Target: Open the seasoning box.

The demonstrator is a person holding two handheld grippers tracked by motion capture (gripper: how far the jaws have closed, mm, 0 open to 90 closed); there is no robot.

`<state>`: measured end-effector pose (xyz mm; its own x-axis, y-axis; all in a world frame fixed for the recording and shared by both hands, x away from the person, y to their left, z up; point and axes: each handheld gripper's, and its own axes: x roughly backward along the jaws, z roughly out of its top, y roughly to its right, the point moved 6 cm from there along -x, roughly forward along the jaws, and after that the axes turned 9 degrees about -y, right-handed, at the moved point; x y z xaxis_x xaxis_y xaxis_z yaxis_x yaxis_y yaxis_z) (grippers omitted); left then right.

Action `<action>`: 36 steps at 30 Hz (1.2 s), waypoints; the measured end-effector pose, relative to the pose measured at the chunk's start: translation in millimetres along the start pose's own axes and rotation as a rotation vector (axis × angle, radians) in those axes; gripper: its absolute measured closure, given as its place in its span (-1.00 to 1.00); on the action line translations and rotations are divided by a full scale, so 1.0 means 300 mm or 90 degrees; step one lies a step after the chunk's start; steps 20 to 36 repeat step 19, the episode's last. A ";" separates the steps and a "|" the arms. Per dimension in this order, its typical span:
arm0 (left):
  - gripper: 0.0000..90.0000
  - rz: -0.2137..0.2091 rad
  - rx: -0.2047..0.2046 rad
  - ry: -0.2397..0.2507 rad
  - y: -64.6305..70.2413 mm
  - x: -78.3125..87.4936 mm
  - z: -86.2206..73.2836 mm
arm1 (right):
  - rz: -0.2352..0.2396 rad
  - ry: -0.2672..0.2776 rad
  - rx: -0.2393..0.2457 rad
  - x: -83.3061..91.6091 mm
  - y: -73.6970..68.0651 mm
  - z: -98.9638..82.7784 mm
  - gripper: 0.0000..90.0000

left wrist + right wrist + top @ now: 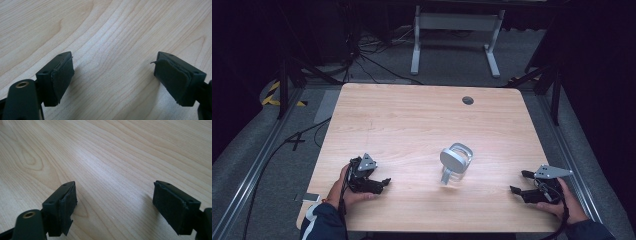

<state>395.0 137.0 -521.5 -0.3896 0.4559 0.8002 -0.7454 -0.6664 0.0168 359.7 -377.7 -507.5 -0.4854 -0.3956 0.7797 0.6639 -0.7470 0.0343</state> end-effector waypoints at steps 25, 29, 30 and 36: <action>-0.67 0.010 0.009 -0.001 -0.009 -0.009 0.014 | 0.000 0.000 -0.001 0.000 0.000 0.000 -0.57; -0.67 0.010 0.009 -0.001 -0.009 -0.009 0.014 | 0.000 0.000 -0.001 0.000 0.000 0.000 -0.57; -0.67 0.010 0.009 -0.001 -0.009 -0.009 0.014 | 0.000 0.000 -0.001 0.000 0.000 0.000 -0.57; -0.67 0.010 0.009 -0.001 -0.009 -0.009 0.014 | 0.000 0.000 -0.001 0.000 0.000 0.000 -0.57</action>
